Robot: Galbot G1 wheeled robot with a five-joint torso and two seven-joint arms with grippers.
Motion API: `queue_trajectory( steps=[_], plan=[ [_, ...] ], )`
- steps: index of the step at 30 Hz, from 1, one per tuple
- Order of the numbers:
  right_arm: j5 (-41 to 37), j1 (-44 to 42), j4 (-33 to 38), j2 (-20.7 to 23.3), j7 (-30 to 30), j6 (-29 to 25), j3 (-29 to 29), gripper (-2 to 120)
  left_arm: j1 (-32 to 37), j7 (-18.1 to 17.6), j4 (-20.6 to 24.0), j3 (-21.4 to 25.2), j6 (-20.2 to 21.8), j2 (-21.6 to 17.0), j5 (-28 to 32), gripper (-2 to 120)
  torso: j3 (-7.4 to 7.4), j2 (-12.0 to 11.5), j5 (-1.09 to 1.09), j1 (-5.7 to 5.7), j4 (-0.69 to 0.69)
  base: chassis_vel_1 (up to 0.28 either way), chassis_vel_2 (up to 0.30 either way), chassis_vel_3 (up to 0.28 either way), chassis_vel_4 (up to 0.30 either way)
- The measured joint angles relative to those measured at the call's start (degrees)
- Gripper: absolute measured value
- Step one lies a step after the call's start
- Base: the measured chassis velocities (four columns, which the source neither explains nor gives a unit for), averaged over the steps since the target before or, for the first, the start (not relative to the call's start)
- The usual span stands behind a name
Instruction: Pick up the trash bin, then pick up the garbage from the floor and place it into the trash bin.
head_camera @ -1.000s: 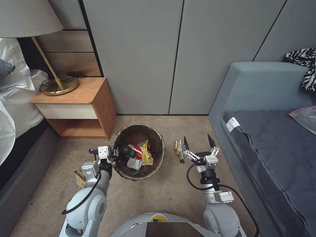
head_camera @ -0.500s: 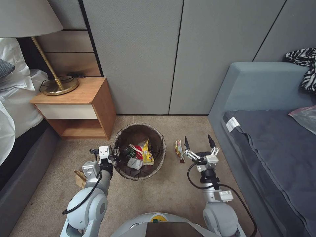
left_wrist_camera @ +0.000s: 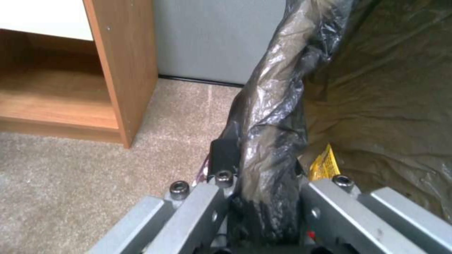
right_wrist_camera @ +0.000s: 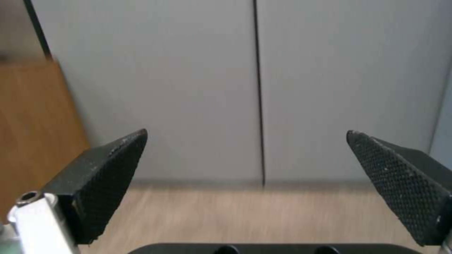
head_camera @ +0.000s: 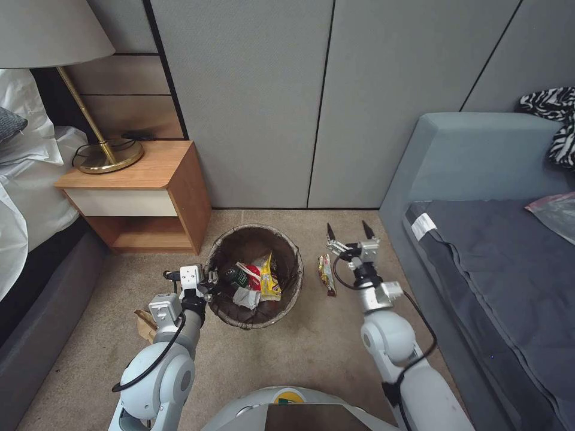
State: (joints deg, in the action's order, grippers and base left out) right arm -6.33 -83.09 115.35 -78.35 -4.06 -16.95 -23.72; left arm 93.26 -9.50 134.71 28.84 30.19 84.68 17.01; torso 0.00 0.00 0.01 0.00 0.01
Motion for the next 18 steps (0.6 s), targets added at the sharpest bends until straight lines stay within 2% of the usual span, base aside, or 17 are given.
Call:
queue_trajectory(
  steps=[1, 2, 4, 5, 7, 8, 11, 15, 18],
  plan=[
    [-3.7, 3.7, -2.6, 1.2, -0.3, 5.0, 1.4, 100, 0.1, 0.3, 0.2, 0.1, -0.1, 0.0, 0.0, 2, 0.0, 0.0, -0.01, 0.0, 0.0, 0.0, 0.0, 0.0, 0.0],
    [-3.7, 3.7, -2.6, 1.2, -0.3, 5.0, 1.4, 100, 0.1, 0.3, 0.2, 0.1, -0.1, 0.0, 0.0, 2, 0.0, 0.0, -0.01, 0.0, 0.0, 0.0, 0.0, 0.0, 0.0],
    [-10.6, 8.4, -6.5, 2.5, -1.4, 15.6, 3.5, 100, 0.4, 0.5, 0.3, 0.2, -0.1, 0.0, -0.2, 2, 0.0, 0.0, -0.01, 0.0, 0.0, 0.0, 0.0, 0.0, 0.0],
    [-10.6, 8.4, -6.5, 2.5, -1.4, 15.6, 3.5, 100, 0.4, 0.5, 0.3, 0.2, -0.1, 0.0, -0.2, 2, 0.0, 0.0, -0.01, 0.0, 0.0, 0.0, 0.0, 0.0, 0.0],
    [-15.9, 10.9, -9.0, 3.4, -2.1, 25.6, 4.6, 100, 0.5, 0.5, 0.1, 0.0, -0.2, 0.0, -0.5, 2, 0.0, 0.0, -0.01, 0.0, 0.0, 0.0, 0.0, 0.0, 0.0],
    [-15.9, 10.9, -9.0, 3.4, -2.1, 25.6, 4.6, 100, 0.5, 0.5, 0.1, 0.0, -0.2, 0.0, -0.5, 2, 0.0, 0.0, -0.01, 0.0, 0.0, 0.0, 0.0, 0.0, 0.0],
    [-20.0, 13.7, -12.2, 3.8, -2.1, 33.7, 5.3, 100, 0.4, 0.5, -0.1, 0.0, -0.2, -0.2, -0.5, 2, 0.0, 0.0, -0.01, 0.0, -0.01, 0.0, 0.0, 0.0, 0.0],
    [-20.8, 15.6, -14.7, 3.9, -2.1, 36.7, 5.8, 100, 0.4, 0.5, -0.1, -0.1, -0.2, -0.3, -0.5, 2, 0.0, 0.0, -0.01, 0.0, 0.0, 0.0, 0.0, 0.0, 0.0],
    [-20.9, 18.8, -20.0, 3.6, -1.6, 40.7, 6.6, 100, 0.6, 0.5, -0.2, -0.1, -0.2, -0.3, -0.6, 2, 0.0, 0.0, -0.01, 0.0, -0.01, 0.0, 0.0, 0.0, 0.0]
  ],
)
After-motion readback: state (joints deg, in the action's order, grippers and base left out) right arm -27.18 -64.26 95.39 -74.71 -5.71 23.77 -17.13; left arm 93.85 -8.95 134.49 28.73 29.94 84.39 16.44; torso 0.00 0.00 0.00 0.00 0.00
